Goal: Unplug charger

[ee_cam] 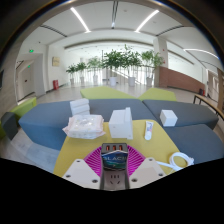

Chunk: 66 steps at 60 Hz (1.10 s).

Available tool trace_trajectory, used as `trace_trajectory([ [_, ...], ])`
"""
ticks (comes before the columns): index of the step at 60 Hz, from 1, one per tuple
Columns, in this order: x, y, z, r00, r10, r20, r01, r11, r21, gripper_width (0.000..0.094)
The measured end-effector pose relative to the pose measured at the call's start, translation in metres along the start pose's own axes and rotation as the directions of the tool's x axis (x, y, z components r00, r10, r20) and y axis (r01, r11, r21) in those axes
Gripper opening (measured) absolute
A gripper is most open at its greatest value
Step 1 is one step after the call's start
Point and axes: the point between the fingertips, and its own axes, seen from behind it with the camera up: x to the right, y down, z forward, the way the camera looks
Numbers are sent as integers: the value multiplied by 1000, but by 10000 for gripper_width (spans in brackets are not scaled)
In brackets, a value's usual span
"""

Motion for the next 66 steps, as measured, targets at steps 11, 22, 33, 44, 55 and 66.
trace_trajectory([
  [11, 0, -2, 1, 1000, -10, -11, 10, 1000, 10, 166],
  [22, 4, -36, -26, 1000, 4, 11, -5, 998, 63, 165],
  [33, 25, -137, -91, 1000, -4, -11, 6, 967, 253, 166],
  [44, 91, -121, -101, 995, 25, -100, -3, 977, 215, 166],
  [55, 114, -2, -65, 997, 4, -78, -7, 1000, -29, 176],
  [66, 116, 74, -40, 998, -19, -57, 8, 984, -179, 192],
])
